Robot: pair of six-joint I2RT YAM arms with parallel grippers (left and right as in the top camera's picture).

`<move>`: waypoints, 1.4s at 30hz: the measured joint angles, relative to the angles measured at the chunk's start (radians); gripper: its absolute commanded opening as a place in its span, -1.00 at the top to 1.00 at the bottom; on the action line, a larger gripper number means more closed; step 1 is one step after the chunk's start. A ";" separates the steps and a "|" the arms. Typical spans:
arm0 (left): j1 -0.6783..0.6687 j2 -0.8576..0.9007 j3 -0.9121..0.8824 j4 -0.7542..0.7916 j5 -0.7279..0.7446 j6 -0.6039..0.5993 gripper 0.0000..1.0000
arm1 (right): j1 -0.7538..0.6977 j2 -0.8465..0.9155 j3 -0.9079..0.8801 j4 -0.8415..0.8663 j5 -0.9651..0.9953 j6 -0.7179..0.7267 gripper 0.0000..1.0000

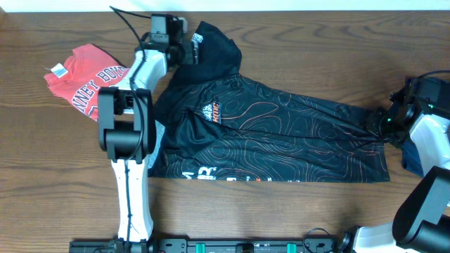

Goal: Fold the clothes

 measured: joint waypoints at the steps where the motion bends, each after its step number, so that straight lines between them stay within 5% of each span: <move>1: -0.011 0.000 0.000 0.000 -0.002 0.005 -0.23 | 0.000 0.000 0.000 0.000 0.000 0.000 0.98; 9: -0.043 0.011 0.003 -0.005 -0.039 0.030 0.88 | 0.000 0.000 0.000 0.000 0.000 -0.001 0.98; 20: -0.031 0.000 0.003 -0.049 -0.049 -0.005 0.88 | 0.000 0.000 0.000 0.004 0.022 -0.004 0.98; 33: 0.038 -0.261 0.001 -0.385 -0.048 -0.080 0.88 | 0.000 0.000 0.000 0.197 0.034 0.039 0.98; 42: 0.045 -0.446 0.002 -0.690 -0.045 -0.083 0.88 | 0.000 0.000 0.002 0.103 0.000 0.056 0.98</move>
